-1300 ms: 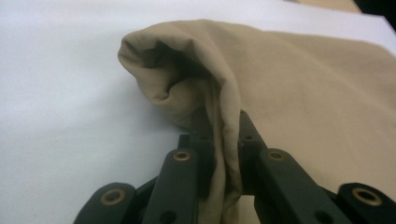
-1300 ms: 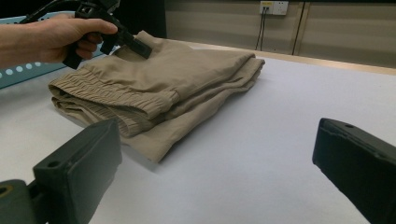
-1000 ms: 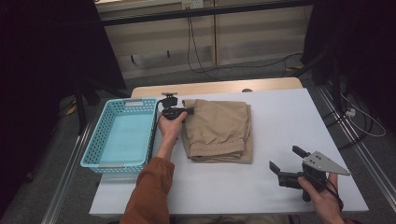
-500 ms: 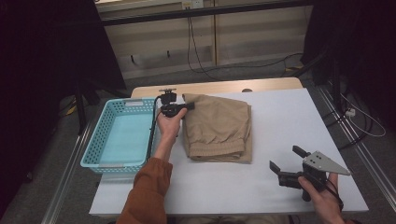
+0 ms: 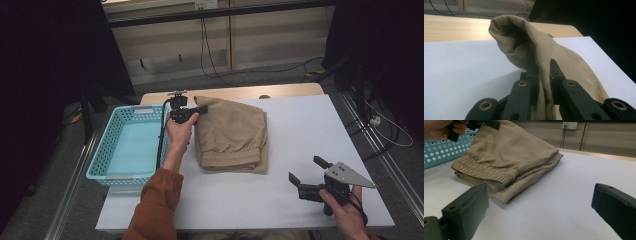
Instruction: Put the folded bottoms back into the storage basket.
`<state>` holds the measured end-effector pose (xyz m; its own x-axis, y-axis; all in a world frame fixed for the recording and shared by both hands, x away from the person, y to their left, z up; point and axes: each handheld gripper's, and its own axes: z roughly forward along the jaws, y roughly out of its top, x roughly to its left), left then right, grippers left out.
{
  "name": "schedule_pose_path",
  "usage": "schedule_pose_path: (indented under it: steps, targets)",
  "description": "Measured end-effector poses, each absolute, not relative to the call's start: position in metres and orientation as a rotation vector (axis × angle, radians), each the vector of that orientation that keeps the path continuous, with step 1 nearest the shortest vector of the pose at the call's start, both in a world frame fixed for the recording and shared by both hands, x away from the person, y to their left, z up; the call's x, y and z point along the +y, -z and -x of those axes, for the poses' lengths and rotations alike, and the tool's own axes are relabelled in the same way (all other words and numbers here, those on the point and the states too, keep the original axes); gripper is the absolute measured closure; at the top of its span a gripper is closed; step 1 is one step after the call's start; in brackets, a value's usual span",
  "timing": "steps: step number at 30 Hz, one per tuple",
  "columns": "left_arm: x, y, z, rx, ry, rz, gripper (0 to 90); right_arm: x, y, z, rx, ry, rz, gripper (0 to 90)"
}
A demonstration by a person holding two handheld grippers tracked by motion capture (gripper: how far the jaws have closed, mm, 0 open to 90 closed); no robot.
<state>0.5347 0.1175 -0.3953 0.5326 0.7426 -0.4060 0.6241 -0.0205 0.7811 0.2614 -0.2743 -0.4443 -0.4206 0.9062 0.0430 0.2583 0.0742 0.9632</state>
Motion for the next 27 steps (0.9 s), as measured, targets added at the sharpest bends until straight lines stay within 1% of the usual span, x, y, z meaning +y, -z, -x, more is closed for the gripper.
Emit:
schedule_pose_path:
  steps: [8, 12, 21, 27]
  targets:
    - [0.116, 0.381, -0.528, 1.111, -0.172, -1.719, 83.5, -0.274, 0.444, -0.261, 1.749, -1.373, -1.158, 1.4]
    - [0.114, 0.375, -0.526, 1.104, -0.165, -1.704, 83.6, -0.274, 0.444, -0.262, 1.75, -1.372, -1.159, 1.4]
    - [0.112, 0.354, -0.521, 1.06, -0.221, -1.712, 83.7, -0.274, 0.444, -0.262, 1.749, -1.374, -1.16, 1.3]
    - [0.114, 0.345, -0.517, 1.031, -0.235, -1.706, 83.8, -0.274, 0.444, -0.262, 1.75, -1.375, -1.16, 1.4]
